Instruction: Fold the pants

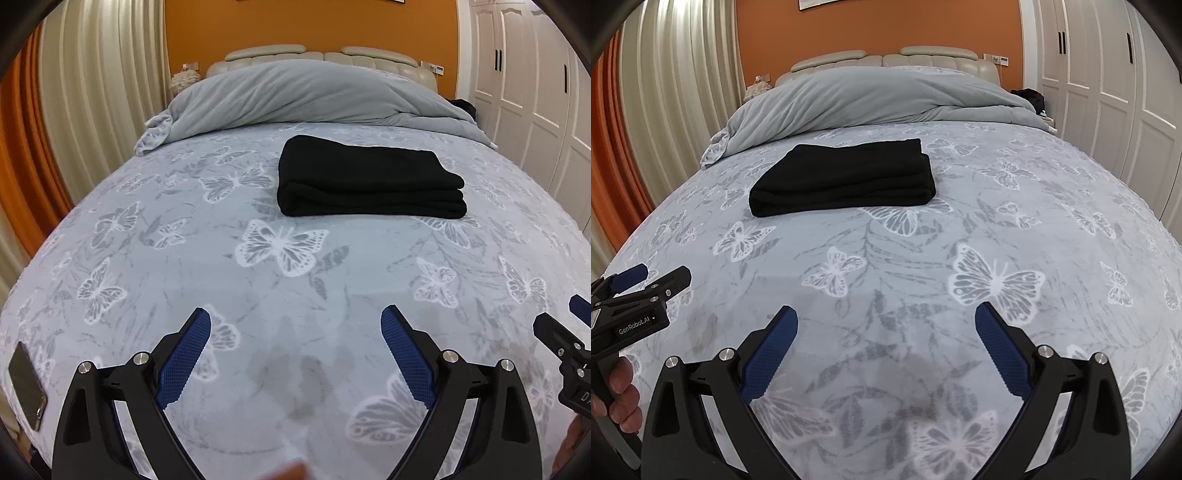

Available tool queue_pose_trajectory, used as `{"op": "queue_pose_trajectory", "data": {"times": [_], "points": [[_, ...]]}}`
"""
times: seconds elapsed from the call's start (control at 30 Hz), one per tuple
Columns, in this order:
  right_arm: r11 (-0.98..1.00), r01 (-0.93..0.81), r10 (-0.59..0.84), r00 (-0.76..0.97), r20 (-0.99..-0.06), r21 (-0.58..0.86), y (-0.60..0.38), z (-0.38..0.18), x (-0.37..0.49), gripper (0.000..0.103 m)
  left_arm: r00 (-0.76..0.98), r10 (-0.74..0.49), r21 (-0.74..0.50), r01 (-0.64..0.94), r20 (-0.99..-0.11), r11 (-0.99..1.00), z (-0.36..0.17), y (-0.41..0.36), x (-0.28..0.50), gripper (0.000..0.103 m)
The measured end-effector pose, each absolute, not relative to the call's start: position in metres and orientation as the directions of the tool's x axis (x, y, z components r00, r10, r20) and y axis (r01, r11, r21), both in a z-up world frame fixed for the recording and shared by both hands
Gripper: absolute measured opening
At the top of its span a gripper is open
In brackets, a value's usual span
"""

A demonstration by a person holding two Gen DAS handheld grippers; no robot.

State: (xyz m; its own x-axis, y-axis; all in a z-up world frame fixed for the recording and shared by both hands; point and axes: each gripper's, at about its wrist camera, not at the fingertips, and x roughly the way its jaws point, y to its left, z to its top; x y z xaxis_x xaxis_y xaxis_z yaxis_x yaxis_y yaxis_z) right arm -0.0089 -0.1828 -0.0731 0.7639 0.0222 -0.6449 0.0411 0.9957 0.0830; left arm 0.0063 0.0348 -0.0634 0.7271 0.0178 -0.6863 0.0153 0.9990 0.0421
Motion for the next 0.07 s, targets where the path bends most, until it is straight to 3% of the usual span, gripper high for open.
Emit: {"op": "queue_pose_trajectory", "data": {"times": [0.07], "points": [[0.996, 0.04, 0.024, 0.764, -0.645, 0.084, -0.1825, -0.0732, -0.0088, 0.095, 0.726, 0.021, 0.05, 0.018, -0.687, 0.999, -0.0641, 0.0332, 0.0064, 0.091]]}}
